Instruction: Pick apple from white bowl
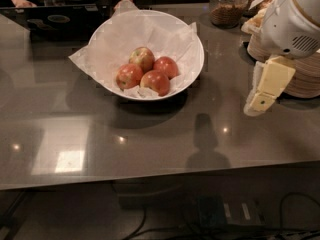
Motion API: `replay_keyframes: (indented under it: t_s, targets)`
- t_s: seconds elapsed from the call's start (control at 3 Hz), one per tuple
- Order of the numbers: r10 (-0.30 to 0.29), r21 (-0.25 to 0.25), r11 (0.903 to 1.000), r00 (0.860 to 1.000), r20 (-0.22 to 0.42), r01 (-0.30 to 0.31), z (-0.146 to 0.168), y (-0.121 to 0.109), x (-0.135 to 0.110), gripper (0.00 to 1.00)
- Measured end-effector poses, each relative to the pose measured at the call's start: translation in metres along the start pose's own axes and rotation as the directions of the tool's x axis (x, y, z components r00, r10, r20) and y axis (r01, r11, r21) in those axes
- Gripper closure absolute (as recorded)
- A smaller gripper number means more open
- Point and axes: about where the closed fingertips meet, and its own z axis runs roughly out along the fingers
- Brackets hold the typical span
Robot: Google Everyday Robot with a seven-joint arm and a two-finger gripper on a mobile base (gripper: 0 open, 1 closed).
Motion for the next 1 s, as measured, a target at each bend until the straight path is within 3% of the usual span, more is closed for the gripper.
replay_keyframes:
  t_s: [0.33,0.67,1.0]
  targets:
    - [-0.042,-0.024,0.9987,0.996,0.08,0.044,0.024,-0.008,-0.021,0.0]
    - [-0.042,-0.024,0.9987,0.996,0.08,0.044,0.024,-0.008,-0.021,0.0]
    - [-0.042,-0.002,0.9991,0.99,0.137,0.043,0.038,-0.015,-0.028,0.0]
